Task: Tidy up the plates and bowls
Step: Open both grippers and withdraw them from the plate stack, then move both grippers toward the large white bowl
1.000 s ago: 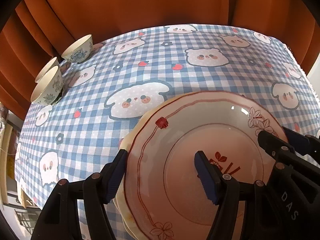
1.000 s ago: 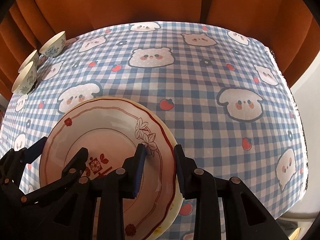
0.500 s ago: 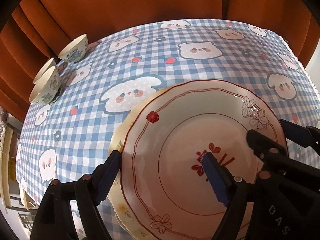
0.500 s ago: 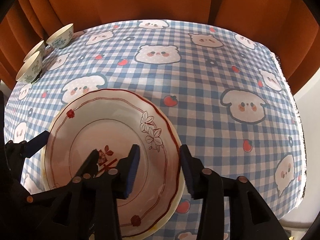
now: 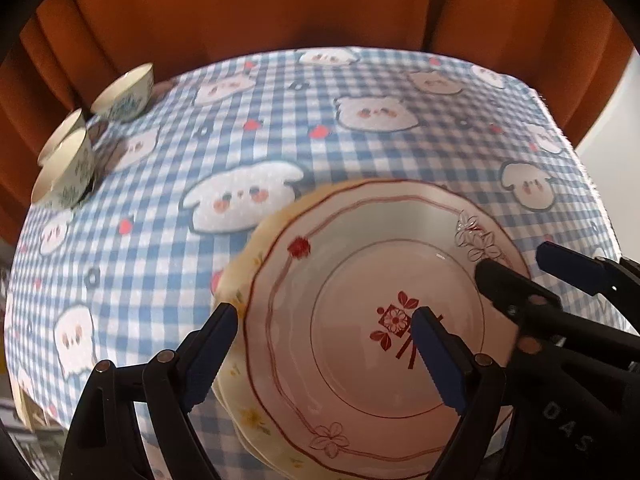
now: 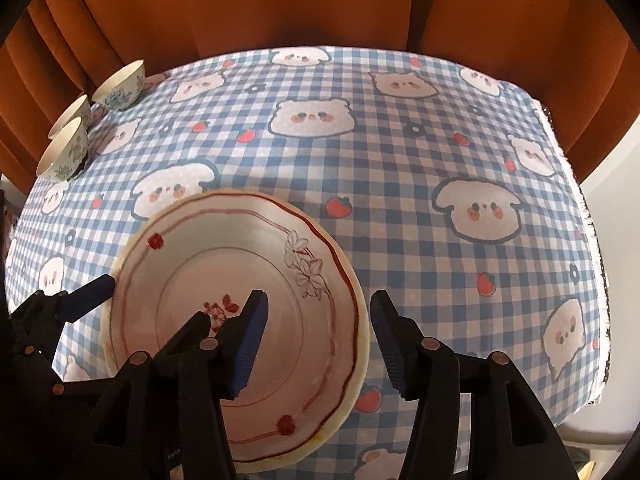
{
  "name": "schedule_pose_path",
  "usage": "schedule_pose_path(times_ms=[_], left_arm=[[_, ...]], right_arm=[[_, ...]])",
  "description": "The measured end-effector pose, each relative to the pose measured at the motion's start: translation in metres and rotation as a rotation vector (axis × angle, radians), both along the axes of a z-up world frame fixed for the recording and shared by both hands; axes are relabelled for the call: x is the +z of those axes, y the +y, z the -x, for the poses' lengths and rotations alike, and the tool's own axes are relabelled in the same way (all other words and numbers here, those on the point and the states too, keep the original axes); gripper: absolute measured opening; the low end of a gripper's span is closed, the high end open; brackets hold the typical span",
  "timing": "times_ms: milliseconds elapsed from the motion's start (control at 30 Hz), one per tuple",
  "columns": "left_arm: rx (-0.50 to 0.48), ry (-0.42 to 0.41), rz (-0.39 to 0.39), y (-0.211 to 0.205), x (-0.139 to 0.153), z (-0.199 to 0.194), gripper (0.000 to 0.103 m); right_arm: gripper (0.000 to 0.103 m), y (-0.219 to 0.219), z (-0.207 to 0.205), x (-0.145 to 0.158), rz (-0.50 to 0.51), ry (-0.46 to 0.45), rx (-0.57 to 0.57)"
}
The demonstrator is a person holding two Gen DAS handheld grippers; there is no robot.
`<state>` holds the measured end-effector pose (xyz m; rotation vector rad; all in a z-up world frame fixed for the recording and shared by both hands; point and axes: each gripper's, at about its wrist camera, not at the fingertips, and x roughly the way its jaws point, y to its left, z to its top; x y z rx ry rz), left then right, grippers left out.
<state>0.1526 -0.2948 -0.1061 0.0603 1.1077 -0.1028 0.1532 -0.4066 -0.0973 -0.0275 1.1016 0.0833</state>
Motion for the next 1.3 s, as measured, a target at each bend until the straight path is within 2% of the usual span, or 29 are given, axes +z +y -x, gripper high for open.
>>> schedule_pose_path(times_ms=[267,433,633,900,1167,1300], left_arm=[[-0.097,-0.028,0.023,0.023,0.014,0.002,0.089],[-0.127,-0.039,0.028,0.055,0.021,0.002,0.089],[-0.107,-0.022,0.042,0.106,0.024,0.000,0.089],[-0.082,-0.050,0.048,0.175,0.028,-0.002,0.089],[0.003,-0.054,0.021,0.244,0.029,-0.019,0.089],[0.027,-0.087,0.010,0.269,0.037,-0.031,0.089]], right_arm=[[0.057,0.028,0.004,0.011,0.007,-0.020,-0.059],[0.057,0.058,0.002,0.017,0.005,0.003,-0.108],[0.057,0.102,0.003,0.020,-0.009,0.002,-0.125],[0.057,0.172,0.002,0.021,-0.046,-0.027,-0.126],[0.057,0.236,-0.007,0.022,-0.078,-0.059,-0.115],[0.057,0.265,-0.018,0.028,-0.071,-0.071,-0.101]])
